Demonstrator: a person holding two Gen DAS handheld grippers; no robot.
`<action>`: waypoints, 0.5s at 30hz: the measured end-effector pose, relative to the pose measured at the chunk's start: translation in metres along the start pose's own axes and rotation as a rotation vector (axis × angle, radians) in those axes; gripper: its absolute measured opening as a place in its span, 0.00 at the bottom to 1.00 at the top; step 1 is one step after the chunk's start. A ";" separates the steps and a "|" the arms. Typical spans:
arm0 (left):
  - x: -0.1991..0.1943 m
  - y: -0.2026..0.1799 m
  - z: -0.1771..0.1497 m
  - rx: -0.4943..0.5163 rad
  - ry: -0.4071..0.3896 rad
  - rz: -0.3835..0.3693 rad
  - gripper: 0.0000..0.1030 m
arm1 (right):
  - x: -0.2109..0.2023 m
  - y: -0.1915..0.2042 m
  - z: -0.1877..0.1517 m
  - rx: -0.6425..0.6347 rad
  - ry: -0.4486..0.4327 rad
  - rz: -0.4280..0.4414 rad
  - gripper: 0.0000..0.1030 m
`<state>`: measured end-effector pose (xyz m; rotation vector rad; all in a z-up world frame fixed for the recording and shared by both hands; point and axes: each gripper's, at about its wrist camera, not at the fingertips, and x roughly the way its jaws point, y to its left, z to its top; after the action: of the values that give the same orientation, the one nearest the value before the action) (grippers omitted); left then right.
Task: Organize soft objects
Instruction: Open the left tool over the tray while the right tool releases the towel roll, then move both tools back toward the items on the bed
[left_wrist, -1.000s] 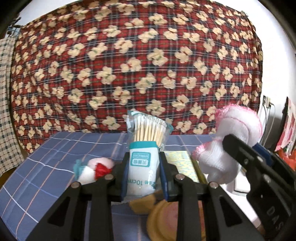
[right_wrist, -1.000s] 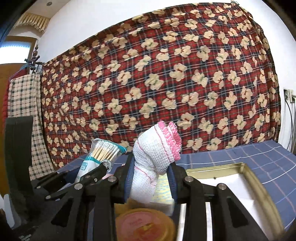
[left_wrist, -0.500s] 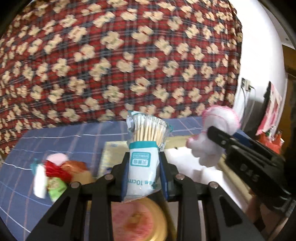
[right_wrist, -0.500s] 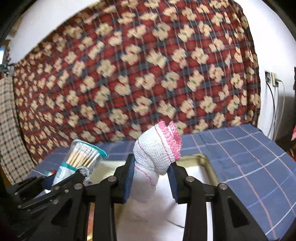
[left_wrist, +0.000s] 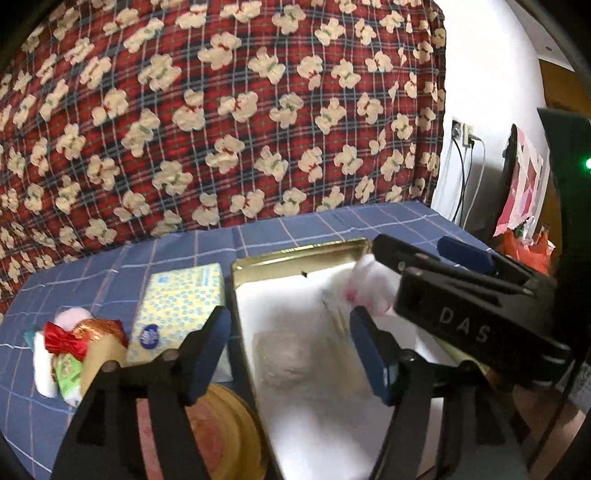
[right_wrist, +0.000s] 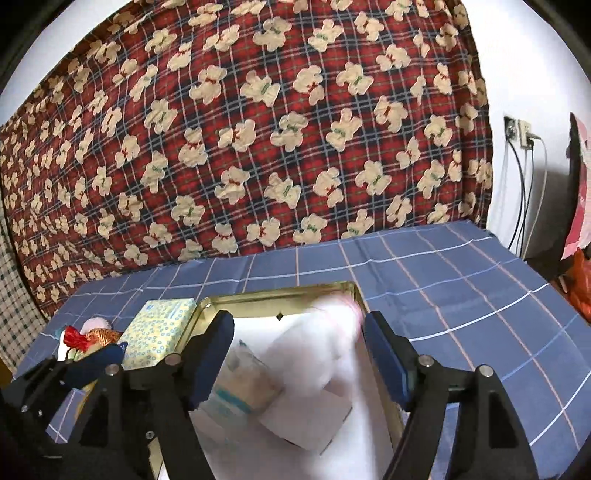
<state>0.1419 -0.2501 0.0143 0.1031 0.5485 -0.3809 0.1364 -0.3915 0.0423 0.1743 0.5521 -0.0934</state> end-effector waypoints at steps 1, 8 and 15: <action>-0.005 0.004 -0.001 0.000 -0.015 0.007 0.69 | -0.003 0.000 0.000 0.006 -0.013 0.003 0.73; -0.043 0.070 -0.014 -0.038 -0.109 0.148 0.78 | -0.025 0.029 0.000 0.007 -0.083 0.113 0.75; -0.063 0.161 -0.037 -0.136 -0.121 0.338 0.78 | -0.024 0.111 -0.018 -0.127 -0.056 0.270 0.75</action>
<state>0.1350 -0.0737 0.0152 0.0399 0.4266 -0.0197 0.1215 -0.2782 0.0558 0.1204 0.4730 0.1981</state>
